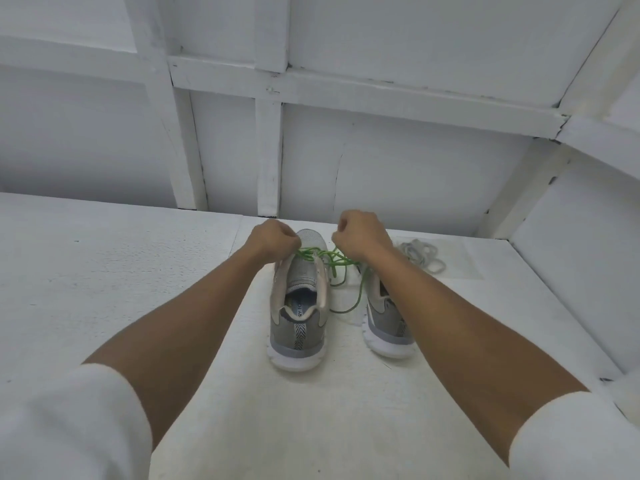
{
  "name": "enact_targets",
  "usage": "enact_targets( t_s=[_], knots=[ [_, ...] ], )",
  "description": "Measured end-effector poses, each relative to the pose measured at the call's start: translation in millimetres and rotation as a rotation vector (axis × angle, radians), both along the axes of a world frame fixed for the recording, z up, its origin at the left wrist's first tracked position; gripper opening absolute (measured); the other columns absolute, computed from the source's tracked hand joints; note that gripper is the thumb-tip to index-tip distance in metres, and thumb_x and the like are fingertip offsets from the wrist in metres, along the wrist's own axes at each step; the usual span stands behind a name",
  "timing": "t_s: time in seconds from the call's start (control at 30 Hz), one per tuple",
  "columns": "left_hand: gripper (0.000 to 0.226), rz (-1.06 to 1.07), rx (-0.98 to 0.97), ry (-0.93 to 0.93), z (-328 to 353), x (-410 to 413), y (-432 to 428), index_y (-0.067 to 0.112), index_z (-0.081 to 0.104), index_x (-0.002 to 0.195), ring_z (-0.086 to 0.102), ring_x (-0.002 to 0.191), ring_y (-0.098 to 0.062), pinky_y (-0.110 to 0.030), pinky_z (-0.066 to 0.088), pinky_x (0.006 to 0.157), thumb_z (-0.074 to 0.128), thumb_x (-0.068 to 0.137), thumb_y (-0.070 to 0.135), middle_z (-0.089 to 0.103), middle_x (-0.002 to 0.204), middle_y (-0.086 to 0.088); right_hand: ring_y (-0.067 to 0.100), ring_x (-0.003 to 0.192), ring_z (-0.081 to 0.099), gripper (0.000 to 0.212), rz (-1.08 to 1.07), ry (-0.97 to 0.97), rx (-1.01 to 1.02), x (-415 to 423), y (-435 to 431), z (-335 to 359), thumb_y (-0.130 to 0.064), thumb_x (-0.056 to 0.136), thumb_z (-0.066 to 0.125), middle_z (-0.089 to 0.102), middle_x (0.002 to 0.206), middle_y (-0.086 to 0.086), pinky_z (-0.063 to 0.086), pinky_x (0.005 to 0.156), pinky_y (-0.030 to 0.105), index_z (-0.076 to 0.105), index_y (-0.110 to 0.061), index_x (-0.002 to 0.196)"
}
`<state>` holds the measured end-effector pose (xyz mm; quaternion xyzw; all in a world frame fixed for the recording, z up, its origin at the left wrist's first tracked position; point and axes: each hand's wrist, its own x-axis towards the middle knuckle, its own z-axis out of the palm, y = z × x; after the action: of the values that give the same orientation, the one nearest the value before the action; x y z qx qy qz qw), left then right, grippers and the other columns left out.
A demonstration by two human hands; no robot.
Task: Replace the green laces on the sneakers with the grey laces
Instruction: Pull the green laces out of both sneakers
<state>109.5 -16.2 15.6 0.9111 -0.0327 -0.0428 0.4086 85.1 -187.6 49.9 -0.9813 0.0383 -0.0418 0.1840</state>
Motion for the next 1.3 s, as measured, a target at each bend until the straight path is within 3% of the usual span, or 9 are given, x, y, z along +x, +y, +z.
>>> enact_targets(
  t_s=[0.07, 0.13, 0.27, 0.4, 0.63, 0.9, 1.03, 1.17, 1.3],
  knots=[
    [0.020, -0.125, 0.132, -0.022, 7, 2, -11, 0.015, 0.076, 0.102, 0.061, 0.098, -0.019, -0.030, 0.050, 0.085, 0.061, 0.089, 0.020, 0.071, 0.104, -0.003, 0.027, 0.086, 0.067, 0.026, 0.052, 0.144, 0.183, -8, 11, 2, -0.032, 0.083, 0.060, 0.070, 0.092, 0.009, 0.054, 0.069, 0.033, 0.067, -0.009, 0.094],
    [0.020, -0.227, 0.253, -0.010, 12, 4, -19, 0.016, 0.076, 0.103, 0.061, 0.098, -0.020, -0.030, 0.050, 0.085, 0.063, 0.088, 0.020, 0.072, 0.104, -0.003, 0.026, 0.077, 0.071, 0.035, 0.080, 0.292, 0.191, -17, 18, -4, -0.037, 0.081, 0.060, 0.072, 0.085, 0.012, 0.059, 0.065, 0.035, 0.067, -0.005, 0.093],
    [0.020, -0.307, 0.393, 0.000, 15, 10, -28, 0.011, 0.076, 0.102, 0.063, 0.101, -0.023, -0.031, 0.051, 0.086, 0.064, 0.088, 0.020, 0.071, 0.105, -0.006, 0.026, 0.064, 0.064, 0.029, 0.040, 0.275, 0.225, -28, 18, -23, -0.032, 0.088, 0.052, 0.065, 0.084, 0.014, 0.056, 0.063, 0.034, 0.060, -0.005, 0.085],
    [0.023, -0.325, 0.469, 0.018, 12, 12, -28, 0.009, 0.073, 0.102, 0.062, 0.101, -0.026, -0.033, 0.051, 0.086, 0.061, 0.089, 0.023, 0.070, 0.106, -0.008, 0.036, 0.085, 0.065, 0.030, -0.022, 0.196, 0.329, -35, 20, -39, -0.031, 0.094, 0.044, 0.066, 0.094, 0.018, 0.055, 0.077, 0.042, 0.059, -0.006, 0.084],
    [0.020, -0.359, 0.434, 0.038, 8, 12, -24, 0.018, 0.074, 0.101, 0.058, 0.099, -0.021, -0.029, 0.046, 0.081, 0.068, 0.086, 0.031, 0.067, 0.102, -0.002, 0.026, 0.082, 0.048, 0.022, -0.078, 0.098, 0.459, -43, 26, -53, -0.017, 0.096, 0.039, 0.055, 0.085, 0.009, 0.031, 0.068, 0.029, 0.052, -0.008, 0.080],
    [0.016, -0.322, 0.344, 0.001, 4, 16, -15, 0.015, 0.072, 0.089, 0.058, 0.094, -0.021, -0.027, 0.043, 0.075, 0.065, 0.086, 0.029, 0.066, 0.094, -0.003, 0.023, 0.072, 0.043, 0.028, -0.120, 0.038, 0.572, -50, 24, -61, -0.015, 0.096, 0.038, 0.045, 0.069, 0.001, 0.028, 0.061, 0.032, 0.043, -0.011, 0.070],
    [0.029, -0.114, 0.283, -0.049, 6, 24, 10, 0.002, 0.072, 0.096, 0.055, 0.087, -0.023, -0.028, 0.042, 0.072, 0.059, 0.090, 0.027, 0.066, 0.094, -0.011, 0.023, 0.073, 0.045, 0.023, -0.147, 0.035, 0.626, -52, 24, -64, -0.015, 0.096, 0.036, 0.049, 0.074, 0.005, 0.030, 0.058, 0.032, 0.051, -0.007, 0.080],
    [0.027, 0.015, 0.324, 0.082, 5, 33, 30, -0.002, 0.061, 0.085, 0.057, 0.077, -0.031, -0.031, 0.047, 0.067, 0.054, 0.090, 0.024, 0.061, 0.087, -0.015, 0.022, 0.072, 0.046, 0.026, -0.156, 0.025, 0.614, -52, 25, -66, -0.016, 0.096, 0.036, 0.049, 0.073, 0.002, 0.030, 0.054, 0.030, 0.047, -0.012, 0.073],
    [0.037, -0.139, 0.318, -0.024, 14, 29, 7, 0.004, 0.063, 0.120, 0.056, 0.112, -0.032, -0.034, 0.045, 0.092, 0.052, 0.094, 0.028, 0.061, 0.125, -0.014, 0.021, 0.072, 0.047, 0.025, -0.154, 0.020, 0.582, -51, 26, -68, -0.019, 0.097, 0.037, 0.050, 0.075, 0.001, 0.030, 0.055, 0.030, 0.048, -0.013, 0.076]
  ],
)
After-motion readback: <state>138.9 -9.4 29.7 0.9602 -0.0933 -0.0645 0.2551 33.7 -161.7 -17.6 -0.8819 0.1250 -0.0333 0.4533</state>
